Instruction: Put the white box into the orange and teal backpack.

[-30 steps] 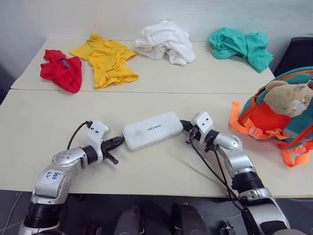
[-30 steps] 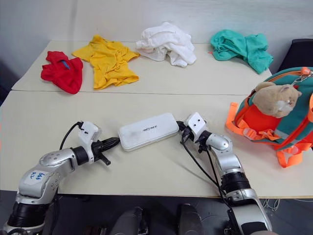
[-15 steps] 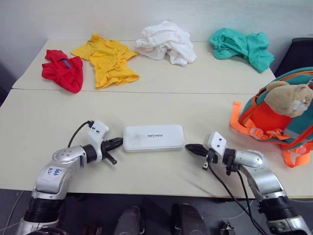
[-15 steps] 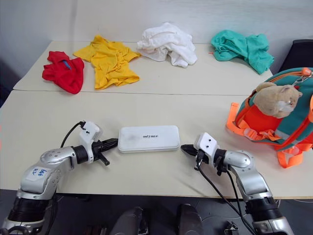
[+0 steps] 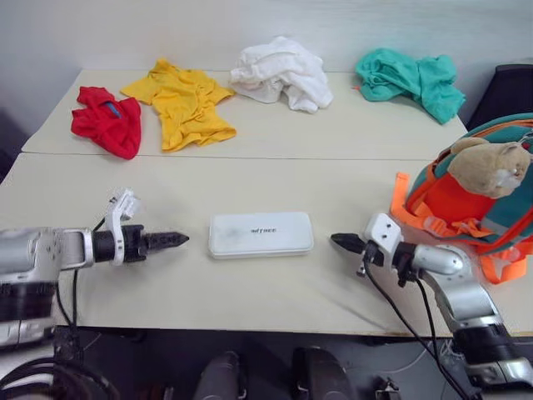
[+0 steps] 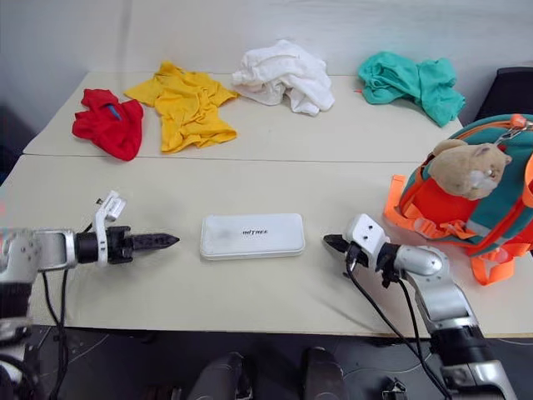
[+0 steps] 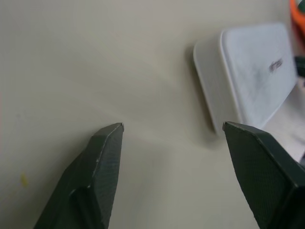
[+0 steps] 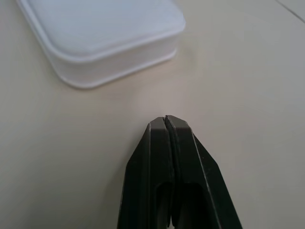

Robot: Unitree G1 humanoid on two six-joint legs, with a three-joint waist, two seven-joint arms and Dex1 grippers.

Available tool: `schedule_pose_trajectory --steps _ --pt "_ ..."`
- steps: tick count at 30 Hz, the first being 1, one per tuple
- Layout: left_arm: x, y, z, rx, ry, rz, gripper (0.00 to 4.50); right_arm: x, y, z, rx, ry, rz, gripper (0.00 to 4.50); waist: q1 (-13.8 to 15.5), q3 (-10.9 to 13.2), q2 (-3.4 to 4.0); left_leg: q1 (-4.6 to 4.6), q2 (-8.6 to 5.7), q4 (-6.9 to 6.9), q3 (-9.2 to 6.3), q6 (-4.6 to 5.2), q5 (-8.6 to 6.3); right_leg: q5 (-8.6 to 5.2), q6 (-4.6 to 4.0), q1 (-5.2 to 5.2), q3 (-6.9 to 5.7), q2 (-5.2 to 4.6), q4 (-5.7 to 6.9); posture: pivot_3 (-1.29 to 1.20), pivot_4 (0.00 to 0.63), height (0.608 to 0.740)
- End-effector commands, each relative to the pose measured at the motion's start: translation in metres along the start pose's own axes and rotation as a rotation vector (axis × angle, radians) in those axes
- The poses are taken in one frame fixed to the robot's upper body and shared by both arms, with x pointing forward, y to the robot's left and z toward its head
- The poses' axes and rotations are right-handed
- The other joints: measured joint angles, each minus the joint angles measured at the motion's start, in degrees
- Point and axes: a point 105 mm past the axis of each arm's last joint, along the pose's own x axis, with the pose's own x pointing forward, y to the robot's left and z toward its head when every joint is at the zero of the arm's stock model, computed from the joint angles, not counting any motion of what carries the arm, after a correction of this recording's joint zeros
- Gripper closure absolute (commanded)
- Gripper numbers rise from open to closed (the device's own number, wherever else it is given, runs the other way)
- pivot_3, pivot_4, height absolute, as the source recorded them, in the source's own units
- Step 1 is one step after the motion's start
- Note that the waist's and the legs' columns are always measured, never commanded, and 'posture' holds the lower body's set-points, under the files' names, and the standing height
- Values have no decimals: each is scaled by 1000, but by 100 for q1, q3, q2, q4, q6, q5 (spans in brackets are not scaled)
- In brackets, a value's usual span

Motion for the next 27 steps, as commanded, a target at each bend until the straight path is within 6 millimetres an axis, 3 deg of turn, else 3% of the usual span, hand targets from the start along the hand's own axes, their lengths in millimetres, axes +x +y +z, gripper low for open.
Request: schedule_pose_trajectory --steps 1,8,13,17,20,22,25,27 --pt "20 -14 -5 -111 83 -99 1086 16 1 9 -41 -36 35 4500 19 0 -3 -2 -1 3 0 1 1 0 1 0 1 1 0 0 150 740" --pt "53 -27 -4 -202 119 -202 1086 36 6 17 -55 -75 72 4500 43 1 -4 -8 -5 11 3 4 4 -2 6 -1 3 3 -2 0 150 740" --pt "64 -38 -10 -208 142 -270 1086 40 13 18 -54 -91 90 4500 73 0 -6 -7 -4 16 1 3 6 -2 7 2 4 2 1 0 150 740" --pt "58 -43 0 -202 74 -304 1904 34 12 17 -49 -94 78 4500 78 1 -7 -9 -4 15 0 3 6 -2 7 1 3 1 -2 0 150 740" --pt "45 -46 0 -177 41 -342 2843 16 5 19 -28 -136 37 4500 74 3 -10 -9 -2 13 -2 0 5 -2 7 1 3 2 -3 0 150 740" --pt "37 -51 -5 -147 44 -375 3225 -1 -1 27 -14 -218 -11 4500 69 3 -10 -8 -2 11 -2 0 5 -2 7 1 4 1 -4 0 150 740" --pt "24 -56 -14 -68 24 -374 3234 -42 -1 33 54 -317 -58 3947 75 4 -10 -8 -1 7 -4 -2 3 -2 7 0 6 0 -7 0 150 740" --pt "11 -63 -16 92 -85 -391 3234 -75 3 21 146 -291 -123 3298 99 4 -10 -8 -1 2 -11 -4 2 -2 7 5 7 1 -16 0 150 740"
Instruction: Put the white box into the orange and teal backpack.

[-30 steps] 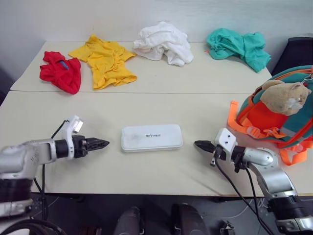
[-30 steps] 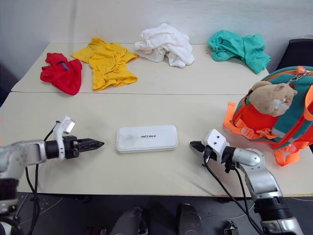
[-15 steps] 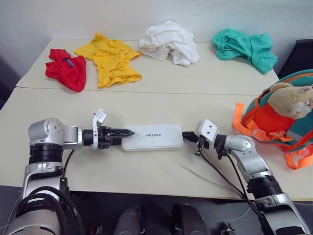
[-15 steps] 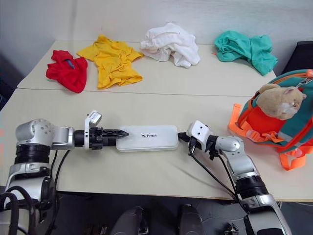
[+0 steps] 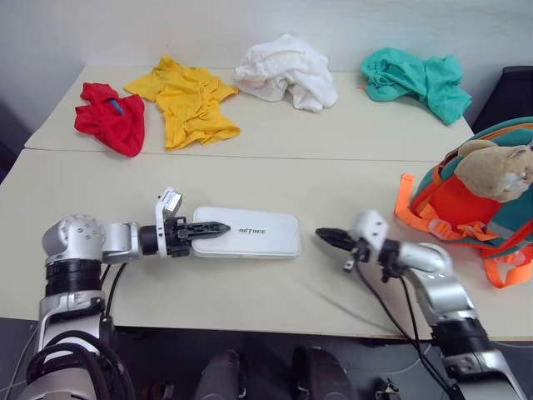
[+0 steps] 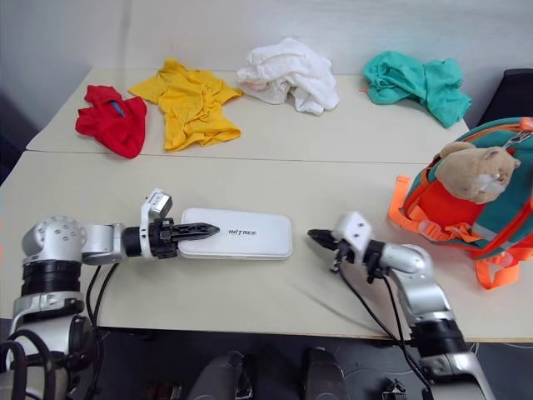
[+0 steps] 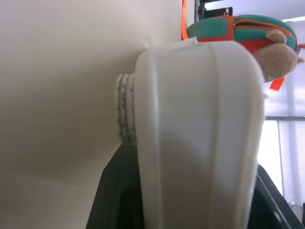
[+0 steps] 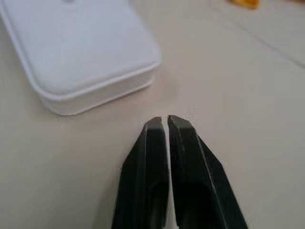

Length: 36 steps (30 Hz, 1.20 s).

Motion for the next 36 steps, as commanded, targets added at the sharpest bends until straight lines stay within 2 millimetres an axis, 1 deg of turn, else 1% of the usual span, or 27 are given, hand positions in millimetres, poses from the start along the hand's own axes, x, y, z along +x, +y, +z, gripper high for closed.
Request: schedule_pose_trajectory --steps 1,2,4,5,7,9,10,13,14,16,18,19,21,23,26,29,30,33,36 --pt "-16 -28 0 328 -130 -68 3234 -54 -3 17 59 -41 -110 2941 15 0 0 -2 0 -5 -2 -1 -1 0 0 1 1 -1 -12 0 150 740" --pt "-18 -29 -5 424 -150 -60 3234 -70 -1 15 78 -11 -147 2626 21 0 -1 1 0 -8 -9 -3 -3 0 0 9 3 -2 -14 0 150 740" --pt "-23 -29 -18 548 -162 -83 3234 -102 2 12 109 43 -232 1961 31 0 2 -2 0 -12 -8 -10 -8 0 0 7 8 -1 -35 0 150 740" --pt "-25 -28 -25 590 -156 -95 3234 -116 4 11 127 68 -274 1584 33 0 2 0 0 -17 -8 -35 -22 0 -1 7 9 -1 -54 0 150 740" --pt "-28 -28 -34 638 -146 -110 3234 -147 6 8 151 123 -374 905 36 1 5 3 -1 -29 -3 -42 -30 0 -1 6 12 -1 -58 0 150 740" --pt "-29 -31 -36 692 -169 -134 3234 -173 8 3 204 175 -451 191 42 1 5 16 0 -40 2 -40 -31 1 -2 9 21 -1 -58 0 150 740" --pt "-28 -31 -36 712 -171 -140 3234 -184 8 1 205 198 -486 46 45 0 5 19 0 -45 3 -39 -31 1 -3 9 24 -2 -59 0 150 740" --pt "-26 -34 -34 788 -174 -163 3234 -220 -2 -4 182 231 -641 46 19 0 5 25 1 -59 8 -38 -31 1 -4 7 31 -2 -66 0 150 740" --pt "-25 -36 -33 804 -179 -177 3234 -230 -7 -4 168 233 -690 46 17 0 5 26 1 -64 14 -36 -31 1 -4 6 34 -2 -69 0 150 740" --pt "-23 -41 -33 845 -190 -211 3234 -239 -22 -1 142 210 -761 46 20 0 5 26 0 -72 18 -33 -31 1 -4 3 33 -1 -74 0 150 740" --pt "-22 -44 -36 869 -168 -235 3234 -240 -39 8 116 162 -803 46 4 0 5 26 1 -74 20 -27 -27 1 -4 2 33 0 -75 0 150 740" --pt "-22 -45 -38 869 -154 -242 3234 -238 -48 14 109 135 -811 46 -12 3 11 26 1 -73 23 0 -12 1 -4 2 34 2 -74 0 150 740" --pt "-21 -46 -39 867 -152 -245 3234 -231 -65 25 80 99 -793 46 -16 3 18 30 0 -68 36 7 -9 3 -1 1 44 0 -69 0 150 740" --pt "-21 -46 -39 870 -158 -243 3234 -222 -76 30 62 83 -761 46 -8 4 23 33 0 -66 37 10 -7 3 0 0 44 0 -64 0 150 740" --pt "-21 -46 -40 872 -167 -235 3234 -205 -88 35 59 53 -698 46 13 5 22 31 3 -70 29 8 -5 3 -1 -1 38 3 -64 0 150 740" --pt "-22 -46 -40 875 -185 -222 3234 -170 -95 38 90 20 -560 46 16 5 22 24 2 -67 28 9 -5 3 0 -1 33 4 -67 0 150 740" --pt "-22 -46 -40 874 -191 -217 3234 -162 -97 39 92 12 -534 46 14 5 23 23 0 -64 31 13 -3 4 1 -1 35 1 -67 0 150 740" --pt "-26 -46 -37 873 -225 -193 3234 -146 -107 40 87 -18 -519 639 6 5 23 23 -3 -57 34 18 -1 6 6 1 36 -2 -66 0 150 740" --pt "-30 -46 -34 866 -265 -172 3234 -135 -111 37 91 -31 -494 1591 -1 5 22 24 -1 -57 34 18 0 7 6 1 36 0 -64 0 150 740"
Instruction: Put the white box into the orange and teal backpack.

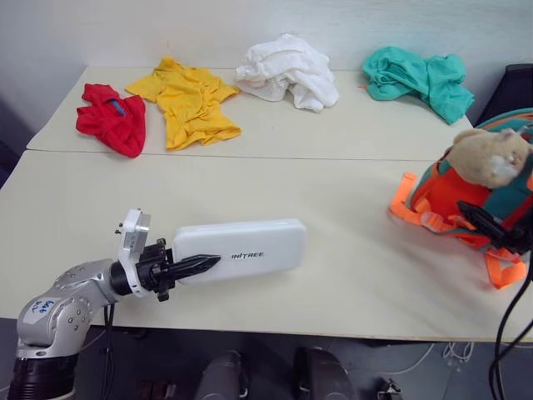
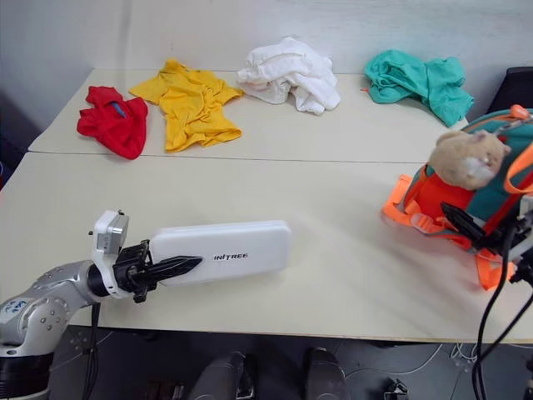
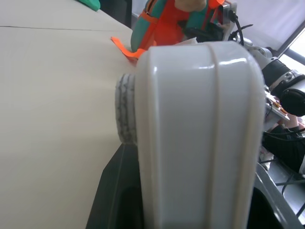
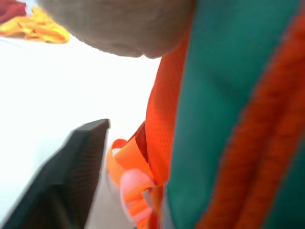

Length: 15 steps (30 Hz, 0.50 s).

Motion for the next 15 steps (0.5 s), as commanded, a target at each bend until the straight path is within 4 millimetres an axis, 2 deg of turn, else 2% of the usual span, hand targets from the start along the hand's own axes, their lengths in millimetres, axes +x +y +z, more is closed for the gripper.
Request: schedule_pose_trajectory --steps 1,4,6,9,11,13,15 --pt "-5 -6 18 53 -79 16 3234 9 2 2 -13 -17 36 1947 2 0 0 0 0 -1 0 0 0 0 0 0 -1 0 0 0 150 740" --pt "-11 -4 21 40 -109 51 3234 18 9 3 2 -38 82 2964 -1 0 0 0 0 1 0 0 0 0 0 0 0 1 0 0 150 740" --pt "-19 2 25 26 -139 100 3234 31 31 13 25 -72 194 3535 -7 0 0 0 0 2 1 0 0 0 0 0 0 1 1 0 150 740" --pt "-32 13 31 5 -198 185 3234 50 77 32 73 -128 395 4227 -83 0 0 2 5 0 -1 -3 1 0 0 0 1 3 4 0 150 740" --pt "-38 20 34 -4 -221 226 3234 57 102 39 90 -144 494 4397 -127 0 0 3 6 -3 -5 -7 3 0 0 0 -1 3 7 0 150 740" --pt "-47 29 35 -7 -240 285 3234 66 139 51 126 -187 626 4402 -136 0 0 1 6 -7 -7 -8 3 0 0 -2 -3 3 6 0 150 740" --pt "-54 36 36 -3 -250 330 3234 68 167 58 153 -214 736 4402 -139 0 -1 1 6 -10 -6 -10 2 0 0 -5 -1 4 8 0 150 740"
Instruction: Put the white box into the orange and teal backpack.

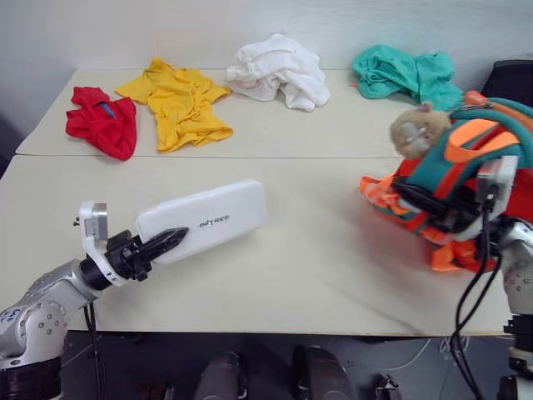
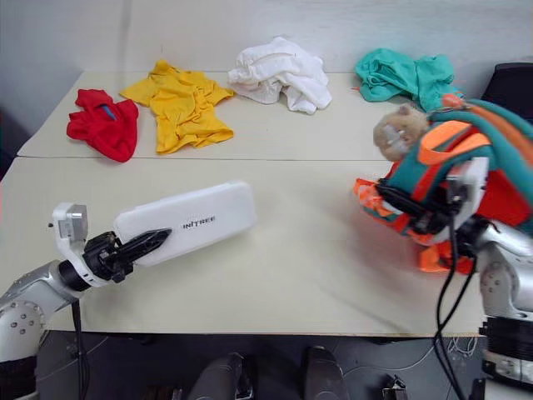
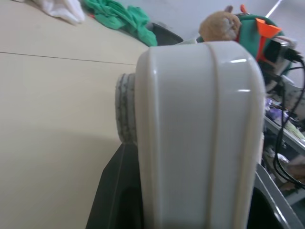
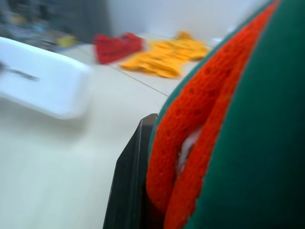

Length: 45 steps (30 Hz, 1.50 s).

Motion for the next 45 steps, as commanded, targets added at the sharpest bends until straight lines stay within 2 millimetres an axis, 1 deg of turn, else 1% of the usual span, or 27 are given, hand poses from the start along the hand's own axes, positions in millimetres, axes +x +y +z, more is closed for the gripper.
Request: schedule_pose_trajectory --steps 1,4,6,9,12,17,19,21,22,26,30,32,35,39,41,43,45 --pt "-9 10 17 46 -72 57 3234 34 49 13 27 -63 239 4402 8 0 -1 -4 0 -1 0 0 0 0 0 -4 0 0 5 0 150 740" --pt "-11 17 21 54 -96 100 3234 52 83 15 64 -84 395 4402 14 2 -5 -15 -1 0 0 1 -1 0 0 -15 -1 -1 15 0 150 740" --pt "-12 21 22 61 -102 121 3234 58 99 19 86 -99 473 4403 22 2 -6 -29 -2 2 0 1 -1 0 0 -30 0 -2 20 0 150 740" --pt "-15 22 23 72 -105 138 3234 57 118 24 126 -83 589 4403 26 2 -8 -36 -4 4 1 1 -1 0 0 -38 0 -5 24 0 150 740" --pt "-20 12 23 85 -80 100 3234 49 124 20 172 -9 629 4403 26 2 -14 -37 -4 3 0 4 -3 0 0 -37 -1 -5 20 0 150 740" --pt "-29 -24 37 130 -57 -4 3234 28 95 5 222 93 497 4403 25 9 -43 -43 -3 -1 -3 5 -6 0 0 -38 -2 -7 2 0 150 740" --pt "-28 -41 49 158 -87 -54 3234 27 83 -3 213 117 431 4403 26 8 -47 -43 -4 4 -4 6 -6 0 0 -37 -1 -13 -17 0 150 740" --pt "-23 -54 60 176 -125 -95 3234 28 80 -5 234 114 417 4403 38 8 -46 -42 -4 4 -9 5 -6 0 -1 -34 -2 -16 -16 0 150 740" --pt "-21 -57 62 186 -131 -104 3234 29 80 -6 238 112 420 4403 54 8 -46 -42 -5 4 -10 5 -6 1 -1 -34 -2 -18 -14 0 150 740" --pt "-9 -60 67 260 -142 -125 3234 28 82 -13 237 139 437 4403 87 8 -45 -39 -5 2 -13 0 -2 1 -3 -34 -6 -14 -8 0 150 740" --pt "15 -57 66 320 -121 -173 3234 24 81 -21 232 168 437 4403 165 8 -46 -39 -9 6 -5 3 -3 1 -3 -33 -7 -10 -8 0 150 740" --pt "24 -57 66 352 -118 -197 3234 22 82 -24 240 183 445 4403 182 8 -46 -40 -11 9 -2 5 -2 2 -2 -33 -8 -8 -7 0 150 740" --pt "29 -60 60 387 -72 -250 3234 21 82 -25 241 189 442 4403 177 7 -47 -41 -11 9 0 5 -2 2 -1 -31 -7 -5 -6 0 150 740" --pt "27 -71 52 373 7 -343 3234 23 79 -25 223 174 412 4403 155 7 -48 -40 -7 8 6 5 -2 2 0 -35 -3 1 13 0 150 740" --pt "27 -70 47 403 57 -355 3234 23 78 -26 218 172 403 4403 162 7 -47 -40 -7 10 5 4 -2 2 0 -35 -4 1 14 0 150 740" --pt "33 -68 42 440 92 -372 3234 24 79 -27 216 172 401 4403 172 7 -48 -40 -8 13 6 5 -1 2 0 -34 -2 -1 13 0 150 740" --pt "45 -70 40 472 104 -414 3234 24 79 -28 213 173 401 4403 210 7 -48 -40 -9 21 2 6 -1 2 0 -30 -6 -3 -3 0 150 740"
